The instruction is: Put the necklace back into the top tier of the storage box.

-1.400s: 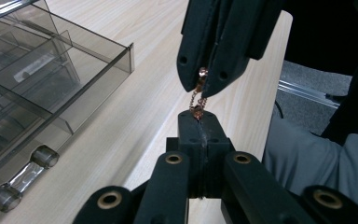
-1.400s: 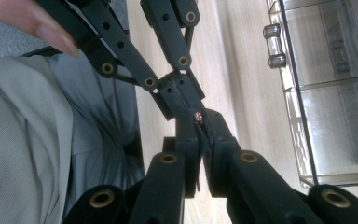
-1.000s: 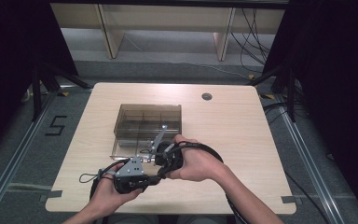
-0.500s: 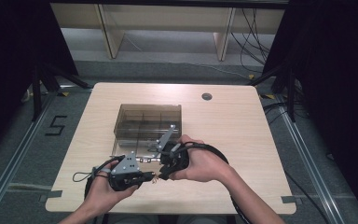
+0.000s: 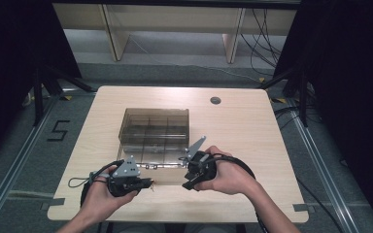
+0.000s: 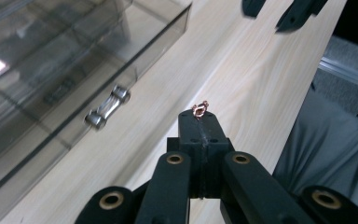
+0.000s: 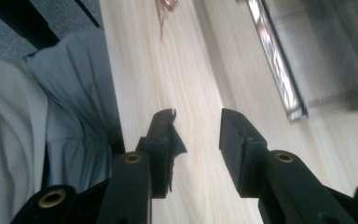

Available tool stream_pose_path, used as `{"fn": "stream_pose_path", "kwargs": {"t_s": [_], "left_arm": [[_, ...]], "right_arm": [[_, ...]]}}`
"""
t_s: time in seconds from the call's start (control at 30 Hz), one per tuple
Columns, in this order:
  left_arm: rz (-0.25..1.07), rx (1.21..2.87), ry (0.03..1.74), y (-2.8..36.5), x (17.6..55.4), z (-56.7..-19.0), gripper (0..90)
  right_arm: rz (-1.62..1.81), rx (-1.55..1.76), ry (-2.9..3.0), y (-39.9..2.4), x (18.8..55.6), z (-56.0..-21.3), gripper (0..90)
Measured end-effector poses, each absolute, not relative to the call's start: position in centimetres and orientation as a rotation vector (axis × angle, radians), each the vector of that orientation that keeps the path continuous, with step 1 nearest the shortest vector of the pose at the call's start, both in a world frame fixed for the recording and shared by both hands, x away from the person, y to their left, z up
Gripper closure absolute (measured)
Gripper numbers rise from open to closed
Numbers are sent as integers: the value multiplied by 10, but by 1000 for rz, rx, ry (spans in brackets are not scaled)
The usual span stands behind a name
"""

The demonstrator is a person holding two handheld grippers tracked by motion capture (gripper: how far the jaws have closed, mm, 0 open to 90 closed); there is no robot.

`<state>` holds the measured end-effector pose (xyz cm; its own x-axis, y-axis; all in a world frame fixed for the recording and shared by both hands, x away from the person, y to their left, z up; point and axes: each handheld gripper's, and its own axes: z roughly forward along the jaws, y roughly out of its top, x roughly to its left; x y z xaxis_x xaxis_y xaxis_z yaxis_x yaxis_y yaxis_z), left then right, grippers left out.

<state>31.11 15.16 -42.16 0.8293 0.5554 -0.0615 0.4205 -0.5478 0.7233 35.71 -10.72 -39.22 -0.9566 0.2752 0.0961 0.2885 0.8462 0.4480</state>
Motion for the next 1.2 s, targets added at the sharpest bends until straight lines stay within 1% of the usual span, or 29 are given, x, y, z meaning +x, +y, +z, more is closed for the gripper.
{"fn": "stream_pose_path", "kwargs": {"t_s": [0.03,0.1,0.2,0.23,0.3,0.33,0.63,0.73,0.77,0.83,0.87,0.9,0.93,0.97,1.07,1.1,1.2], "left_arm": [[230,2239,709,153,312,-421,900],[203,2257,746,155,312,-420,900],[181,2310,758,158,314,-418,900],[182,2313,745,160,316,-417,900],[175,2317,775,161,316,-416,900],[192,2342,764,163,318,-414,900],[143,2371,841,176,325,-405,900],[136,2384,855,181,327,-401,900],[128,2368,885,181,326,-401,900],[116,2378,875,184,328,-398,900],[110,2376,895,185,328,-397,899],[108,2400,874,187,329,-395,900],[104,2373,916,186,329,-395,900],[106,2397,903,187,330,-393,900],[91,2398,934,189,332,-389,900],[86,2426,920,191,334,-386,900],[80,2419,947,193,338,-383,900]], "right_arm": [[-740,-450,-2989,-110,358,-395,645],[-720,-510,-2977,-119,357,-403,643],[-702,-539,-2973,-130,358,-412,641],[-695,-552,-2975,-132,358,-414,640],[-688,-586,-2975,-140,358,-422,634],[-692,-592,-2971,-144,359,-426,633],[-727,-710,-2990,-171,357,-452,605],[-791,-816,-2969,-178,353,-455,595],[-831,-840,-2972,-181,354,-456,591],[-873,-906,-2965,-186,352,-457,587],[-899,-937,-2948,-189,351,-458,585],[-932,-971,-2941,-193,351,-460,584],[-930,-978,-2939,-195,351,-460,584],[-926,-994,-2938,-198,350,-461,584],[-930,-1050,-2913,-203,347,-463,588],[-930,-1067,-2905,-205,347,-463,587],[-952,-1103,-2896,-210,347,-464,587]]}}
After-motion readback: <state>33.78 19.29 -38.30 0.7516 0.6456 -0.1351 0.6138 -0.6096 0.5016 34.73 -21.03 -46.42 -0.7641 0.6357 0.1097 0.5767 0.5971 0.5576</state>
